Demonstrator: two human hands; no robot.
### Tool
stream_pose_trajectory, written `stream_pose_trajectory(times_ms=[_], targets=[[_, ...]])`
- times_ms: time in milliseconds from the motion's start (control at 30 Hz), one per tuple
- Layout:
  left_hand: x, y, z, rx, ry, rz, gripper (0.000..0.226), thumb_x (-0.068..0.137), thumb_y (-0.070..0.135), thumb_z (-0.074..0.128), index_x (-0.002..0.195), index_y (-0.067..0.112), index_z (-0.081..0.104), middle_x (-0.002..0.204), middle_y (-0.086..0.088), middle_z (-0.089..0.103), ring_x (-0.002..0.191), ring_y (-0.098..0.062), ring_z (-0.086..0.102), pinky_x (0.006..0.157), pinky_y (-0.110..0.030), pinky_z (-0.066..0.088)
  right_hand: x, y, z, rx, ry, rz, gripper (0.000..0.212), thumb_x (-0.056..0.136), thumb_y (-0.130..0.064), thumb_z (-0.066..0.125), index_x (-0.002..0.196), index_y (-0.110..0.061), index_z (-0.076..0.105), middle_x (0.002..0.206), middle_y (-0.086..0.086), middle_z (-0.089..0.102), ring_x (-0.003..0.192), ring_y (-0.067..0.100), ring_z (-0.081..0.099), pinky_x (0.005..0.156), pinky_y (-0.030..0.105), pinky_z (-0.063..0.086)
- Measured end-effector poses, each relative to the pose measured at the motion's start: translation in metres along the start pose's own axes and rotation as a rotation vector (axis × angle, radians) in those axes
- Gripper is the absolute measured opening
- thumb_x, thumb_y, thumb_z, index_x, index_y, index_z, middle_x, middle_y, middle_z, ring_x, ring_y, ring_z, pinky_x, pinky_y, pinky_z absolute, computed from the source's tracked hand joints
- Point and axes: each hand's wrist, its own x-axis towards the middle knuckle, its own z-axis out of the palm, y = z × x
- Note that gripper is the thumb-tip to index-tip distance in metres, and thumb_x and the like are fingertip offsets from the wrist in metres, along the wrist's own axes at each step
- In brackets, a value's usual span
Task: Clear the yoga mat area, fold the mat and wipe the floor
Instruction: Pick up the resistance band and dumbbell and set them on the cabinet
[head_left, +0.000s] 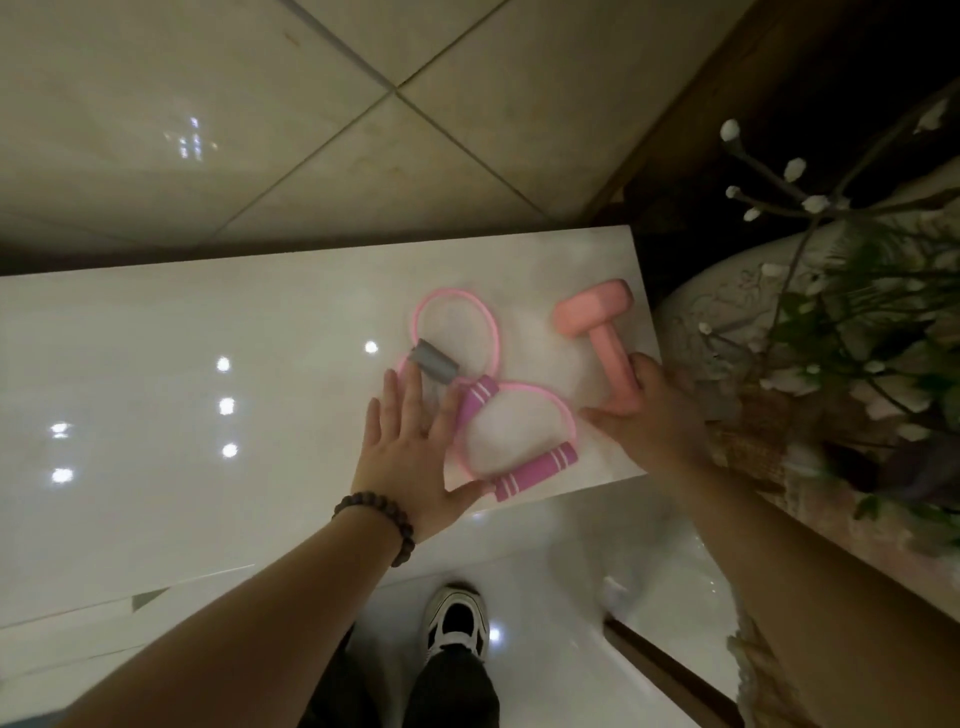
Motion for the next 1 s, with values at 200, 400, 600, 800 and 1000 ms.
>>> stream_pose_trajectory(times_ms=[200,400,600,800,1000], targets=[[0.017,0.005,0.020,0.039,0.083,0.055,0.114,0.063,0.090,0.027,0.147,0.032,-0.024,0.151,-0.030,-0.023,0.138,-0.045,-0.027,0.117,-0.051,-0.004,-0.002,0.007,0.010,-0.084,0.043,0.048,0.082,0.065,-0.045,0.078,0.133,-0.030,0.035,0.126,0.012,0.044,0.099,0.030,0.053,0.074,0.032,0.049],[0.061,-0.007,-0.004,0.077,0.138,0.342,0.090,0.078,0.066,0.053,0.149,0.016,0.029,0.156,-0.028,-0.004,0.142,-0.043,-0.011,0.113,-0.058,0.011,0.000,0.013,0.013,-0.011,0.099,0.028,0.073,0.062,-0.042,0.079,0.125,-0.023,0.046,0.121,0.012,0.048,0.094,0.032,0.056,0.075,0.036,0.053],[0.095,-0.011,-0.031,-0.050,0.157,0.275,0.042,0.095,0.045,0.046,0.127,0.025,0.061,0.157,-0.022,0.015,0.138,-0.046,0.025,0.115,-0.049,0.026,0.003,0.014,0.015,0.020,0.069,0.035,0.074,0.060,-0.048,0.077,0.123,-0.025,0.044,0.119,0.012,0.048,0.095,0.033,0.056,0.075,0.041,0.054],[0.104,0.015,-0.041,-0.278,0.175,0.207,0.040,0.097,0.026,0.050,0.137,0.026,0.045,0.133,-0.002,0.040,0.121,-0.027,0.045,0.099,-0.032,0.043,0.001,0.014,0.013,0.021,0.076,0.057,0.071,0.063,-0.042,0.078,0.123,-0.023,0.045,0.119,0.012,0.051,0.097,0.033,0.056,0.070,0.029,0.045],[0.134,0.045,-0.049,-0.309,0.149,0.226,0.045,0.098,0.022,0.047,0.143,0.021,0.042,0.160,-0.010,0.010,0.144,-0.029,0.020,0.115,-0.041,0.027,0.005,0.018,0.002,0.048,0.192,0.099,0.074,0.060,-0.044,0.079,0.124,-0.022,0.048,0.122,0.014,0.046,0.105,0.035,0.050,0.082,0.042,0.049]])
